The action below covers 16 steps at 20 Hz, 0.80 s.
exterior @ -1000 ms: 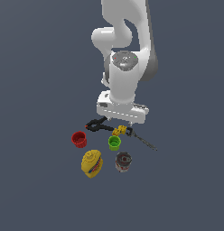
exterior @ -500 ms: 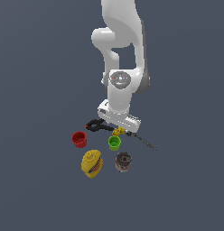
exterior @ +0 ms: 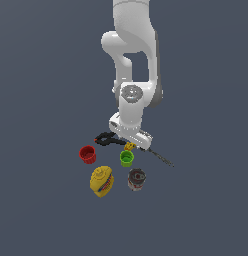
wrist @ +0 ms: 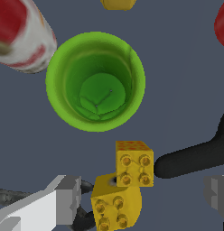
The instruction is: Pick up a designated object from a clutter of objects.
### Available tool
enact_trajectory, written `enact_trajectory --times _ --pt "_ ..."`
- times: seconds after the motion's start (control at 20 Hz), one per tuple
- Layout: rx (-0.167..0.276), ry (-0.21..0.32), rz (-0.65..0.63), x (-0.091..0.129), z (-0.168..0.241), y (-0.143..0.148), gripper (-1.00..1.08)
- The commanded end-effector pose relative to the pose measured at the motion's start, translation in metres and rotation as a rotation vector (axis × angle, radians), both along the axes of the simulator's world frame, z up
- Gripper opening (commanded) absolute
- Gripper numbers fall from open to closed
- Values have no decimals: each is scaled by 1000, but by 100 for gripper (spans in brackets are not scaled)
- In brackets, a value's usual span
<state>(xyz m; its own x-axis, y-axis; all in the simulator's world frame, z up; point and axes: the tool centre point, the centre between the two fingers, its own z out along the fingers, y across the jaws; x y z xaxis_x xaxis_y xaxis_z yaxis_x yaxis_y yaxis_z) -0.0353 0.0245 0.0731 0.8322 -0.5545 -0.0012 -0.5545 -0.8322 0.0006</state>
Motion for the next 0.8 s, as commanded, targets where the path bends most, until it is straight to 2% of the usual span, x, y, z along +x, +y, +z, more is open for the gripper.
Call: enact_trajectory --times 0.0,0.75 --pt "0 0 0 0 0 0 100" --pt "0 -1 -4 -1 -47 0 100"
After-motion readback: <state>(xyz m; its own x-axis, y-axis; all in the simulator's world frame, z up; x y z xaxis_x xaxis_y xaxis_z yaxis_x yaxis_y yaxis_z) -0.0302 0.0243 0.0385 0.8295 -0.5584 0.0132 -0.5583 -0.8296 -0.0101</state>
